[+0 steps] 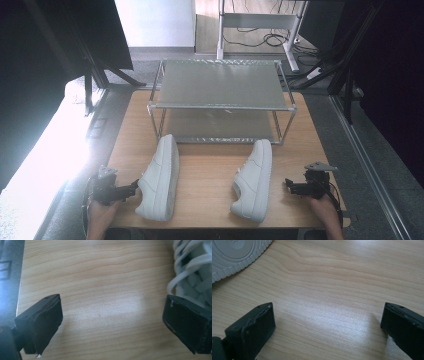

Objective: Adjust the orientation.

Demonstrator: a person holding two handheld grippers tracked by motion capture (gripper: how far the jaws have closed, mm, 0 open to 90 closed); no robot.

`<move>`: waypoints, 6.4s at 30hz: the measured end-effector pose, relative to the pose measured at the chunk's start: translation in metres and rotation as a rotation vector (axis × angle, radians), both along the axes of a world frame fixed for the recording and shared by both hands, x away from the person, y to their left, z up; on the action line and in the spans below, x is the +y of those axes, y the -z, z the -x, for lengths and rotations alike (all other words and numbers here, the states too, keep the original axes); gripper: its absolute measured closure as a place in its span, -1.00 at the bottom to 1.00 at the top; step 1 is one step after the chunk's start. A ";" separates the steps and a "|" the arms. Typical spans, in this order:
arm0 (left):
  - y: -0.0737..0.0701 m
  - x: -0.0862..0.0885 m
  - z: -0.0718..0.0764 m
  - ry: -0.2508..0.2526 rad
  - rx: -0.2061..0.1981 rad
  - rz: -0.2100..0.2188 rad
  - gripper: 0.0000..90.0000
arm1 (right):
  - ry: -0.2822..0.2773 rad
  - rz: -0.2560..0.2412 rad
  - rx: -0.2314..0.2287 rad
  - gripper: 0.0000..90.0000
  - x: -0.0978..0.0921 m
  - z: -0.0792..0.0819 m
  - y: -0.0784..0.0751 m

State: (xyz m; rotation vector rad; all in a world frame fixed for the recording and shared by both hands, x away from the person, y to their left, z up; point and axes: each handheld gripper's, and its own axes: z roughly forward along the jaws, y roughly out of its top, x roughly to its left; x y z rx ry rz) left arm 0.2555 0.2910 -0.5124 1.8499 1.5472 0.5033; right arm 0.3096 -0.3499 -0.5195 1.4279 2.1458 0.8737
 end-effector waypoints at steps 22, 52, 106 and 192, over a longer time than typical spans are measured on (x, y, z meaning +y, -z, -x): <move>-0.019 -0.009 0.013 0.075 -0.026 0.024 -1.00 | -0.003 0.000 0.000 -1.00 0.000 0.000 0.000; -0.041 -0.054 0.004 0.191 -0.115 0.111 -1.00 | -0.003 0.000 0.001 -1.00 0.000 0.000 0.000; 0.010 -0.079 -0.015 0.213 0.031 -0.110 -1.00 | -0.057 -0.036 -0.043 -0.97 0.011 0.007 -0.024; 0.010 -0.080 -0.014 0.200 0.033 -0.110 -1.00 | -0.019 -0.034 -0.066 -1.00 0.029 0.027 -0.076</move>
